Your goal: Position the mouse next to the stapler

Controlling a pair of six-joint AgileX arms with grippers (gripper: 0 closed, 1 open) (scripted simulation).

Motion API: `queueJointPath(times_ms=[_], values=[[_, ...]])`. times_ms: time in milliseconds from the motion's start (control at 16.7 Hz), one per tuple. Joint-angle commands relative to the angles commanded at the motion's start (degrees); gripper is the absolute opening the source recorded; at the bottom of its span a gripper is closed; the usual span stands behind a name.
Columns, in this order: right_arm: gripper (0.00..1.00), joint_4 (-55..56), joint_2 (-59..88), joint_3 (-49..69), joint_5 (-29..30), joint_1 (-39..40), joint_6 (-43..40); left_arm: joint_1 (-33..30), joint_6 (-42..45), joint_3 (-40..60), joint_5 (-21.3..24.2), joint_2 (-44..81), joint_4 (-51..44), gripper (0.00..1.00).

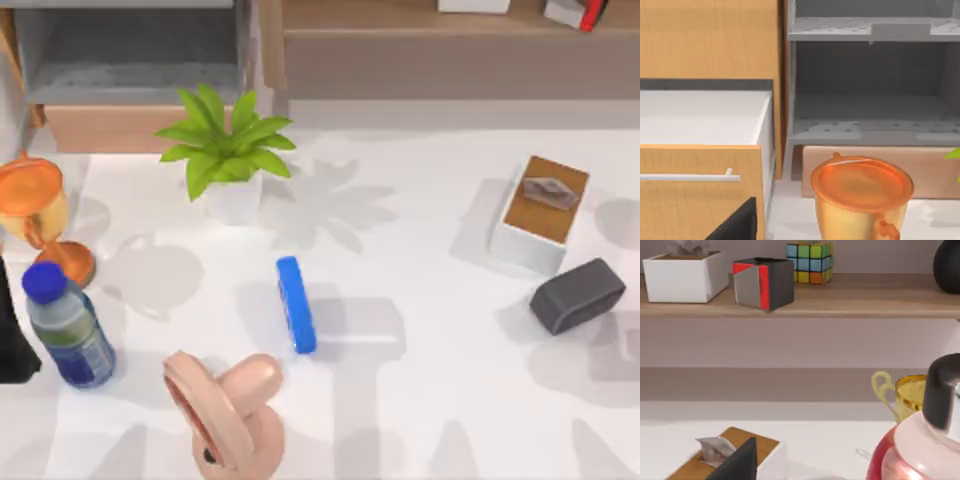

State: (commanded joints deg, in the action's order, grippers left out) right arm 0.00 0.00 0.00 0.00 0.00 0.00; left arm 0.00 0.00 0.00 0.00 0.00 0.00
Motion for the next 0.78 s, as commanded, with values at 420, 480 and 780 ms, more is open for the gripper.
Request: queueJointPath(times_ms=[420, 480, 780], values=[[1.00, 0.0, 0.0, 0.0, 0.0, 0.0, 0.0, 1.2, 0.7, 8.4, 0.1, 8.6, -5.6, 1.00], [1.00, 0.0, 0.0, 0.0, 0.0, 0.0, 0.0, 1.7, 0.9, 11.9, 0.2, 12.1, -7.8, 1.00], [1.00, 0.0, 0.0, 0.0, 0.0, 0.0, 0.0, 5.1, 2.5, 37.6, 0.4, 38.4, -21.8, 1.00]])
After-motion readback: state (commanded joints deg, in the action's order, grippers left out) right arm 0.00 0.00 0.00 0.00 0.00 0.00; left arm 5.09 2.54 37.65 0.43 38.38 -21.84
